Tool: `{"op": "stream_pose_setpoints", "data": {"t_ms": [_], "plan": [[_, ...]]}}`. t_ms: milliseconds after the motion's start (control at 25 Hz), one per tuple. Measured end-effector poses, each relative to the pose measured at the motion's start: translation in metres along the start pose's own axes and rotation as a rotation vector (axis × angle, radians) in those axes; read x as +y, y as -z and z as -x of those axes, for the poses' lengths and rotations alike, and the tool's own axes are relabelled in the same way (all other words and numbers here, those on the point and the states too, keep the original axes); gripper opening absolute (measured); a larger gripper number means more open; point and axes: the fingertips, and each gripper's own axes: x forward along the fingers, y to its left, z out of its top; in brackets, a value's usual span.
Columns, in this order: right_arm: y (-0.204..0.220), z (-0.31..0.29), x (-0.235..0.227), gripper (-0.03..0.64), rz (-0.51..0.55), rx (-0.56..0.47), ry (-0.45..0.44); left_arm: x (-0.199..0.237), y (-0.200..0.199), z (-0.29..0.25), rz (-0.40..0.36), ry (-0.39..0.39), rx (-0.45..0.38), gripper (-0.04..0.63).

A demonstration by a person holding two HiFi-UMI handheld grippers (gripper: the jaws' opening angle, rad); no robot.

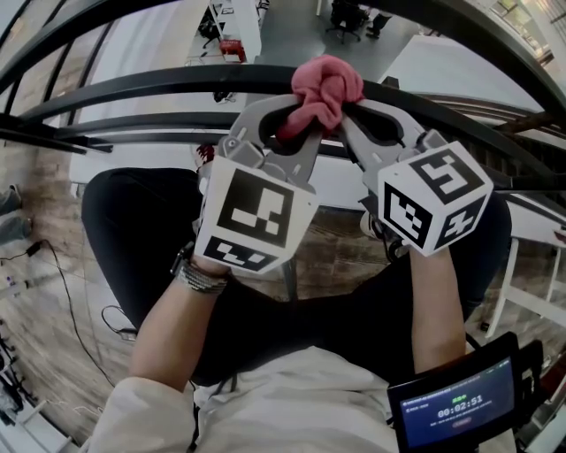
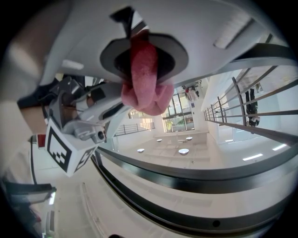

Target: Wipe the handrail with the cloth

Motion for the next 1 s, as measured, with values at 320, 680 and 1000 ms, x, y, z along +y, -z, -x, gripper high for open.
{"op": "stream_pose_setpoints", "data": {"t_ms": [320, 680, 1000], "plan": [[-0.008, 0.001, 0.002, 0.002, 0.001, -0.020, -0.007, 0.005, -0.007, 0.003, 0.013, -0.019, -0.018, 0.032], [-0.019, 0.003, 0.003, 0.002, 0.004, -0.054, 0.000, 0.009, -0.015, 0.006, 0.017, -0.045, -0.047, 0.032], [-0.025, 0.003, 0.001, 0.002, -0.007, -0.085, 0.014, 0.015, -0.021, 0.005, 0.029, -0.072, -0.071, 0.031]]}}
